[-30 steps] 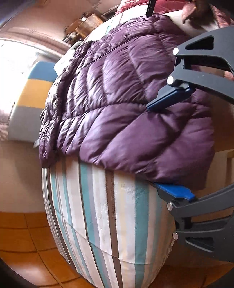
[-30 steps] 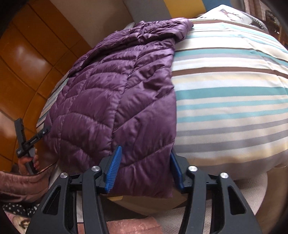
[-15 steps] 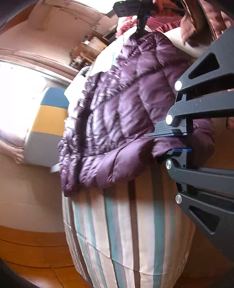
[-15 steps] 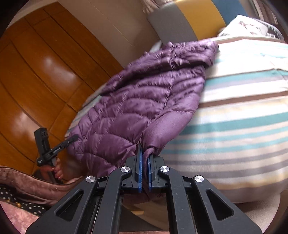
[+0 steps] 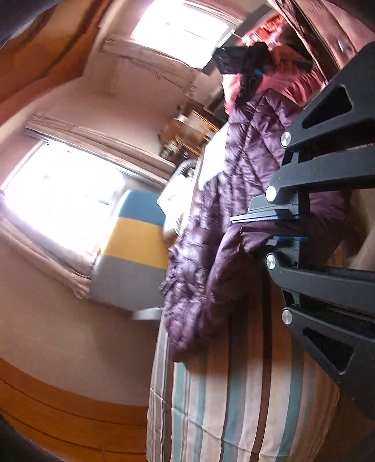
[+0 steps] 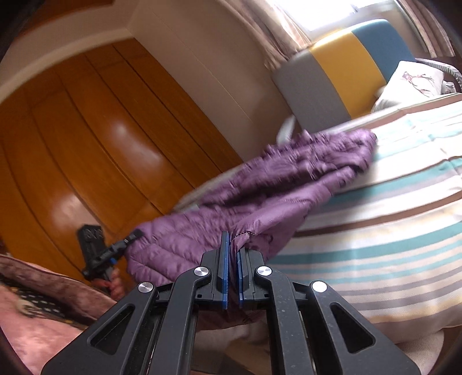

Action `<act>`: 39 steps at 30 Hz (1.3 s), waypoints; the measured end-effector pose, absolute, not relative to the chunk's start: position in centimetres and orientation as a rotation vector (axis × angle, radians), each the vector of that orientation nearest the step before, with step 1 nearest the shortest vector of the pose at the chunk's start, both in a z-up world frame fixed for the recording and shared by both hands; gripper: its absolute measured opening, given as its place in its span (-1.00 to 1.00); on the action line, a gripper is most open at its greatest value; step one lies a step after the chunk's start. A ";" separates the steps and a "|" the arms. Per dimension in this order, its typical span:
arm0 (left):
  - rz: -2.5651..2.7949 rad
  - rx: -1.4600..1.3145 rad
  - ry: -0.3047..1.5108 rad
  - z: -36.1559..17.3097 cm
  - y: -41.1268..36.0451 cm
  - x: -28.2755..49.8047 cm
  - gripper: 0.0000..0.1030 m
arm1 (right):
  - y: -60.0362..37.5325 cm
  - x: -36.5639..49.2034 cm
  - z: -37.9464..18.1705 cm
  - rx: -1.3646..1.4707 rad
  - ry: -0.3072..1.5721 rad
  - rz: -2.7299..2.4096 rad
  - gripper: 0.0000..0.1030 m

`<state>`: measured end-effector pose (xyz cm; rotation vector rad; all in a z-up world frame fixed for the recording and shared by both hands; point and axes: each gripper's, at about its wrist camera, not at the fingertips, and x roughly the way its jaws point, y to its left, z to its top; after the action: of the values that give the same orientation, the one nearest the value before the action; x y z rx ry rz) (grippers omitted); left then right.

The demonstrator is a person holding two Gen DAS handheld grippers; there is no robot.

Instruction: Fold large clothes

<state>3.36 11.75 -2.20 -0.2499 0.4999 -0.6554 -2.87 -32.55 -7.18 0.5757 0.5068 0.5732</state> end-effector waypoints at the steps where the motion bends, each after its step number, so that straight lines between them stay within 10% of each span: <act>1: -0.668 -0.275 0.483 -1.6 12.0 3.1 -0.88 | -32.8 -3.0 -6.7 0.588 0.482 0.592 -0.91; 39: -0.362 -0.378 0.652 -5.4 10.8 23.2 -0.87 | -36.7 15.0 -8.9 0.644 0.522 0.248 -0.91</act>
<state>23.16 10.84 -5.37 -0.3785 0.6521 -0.3616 14.99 -36.71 -8.89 0.6443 0.5224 0.2481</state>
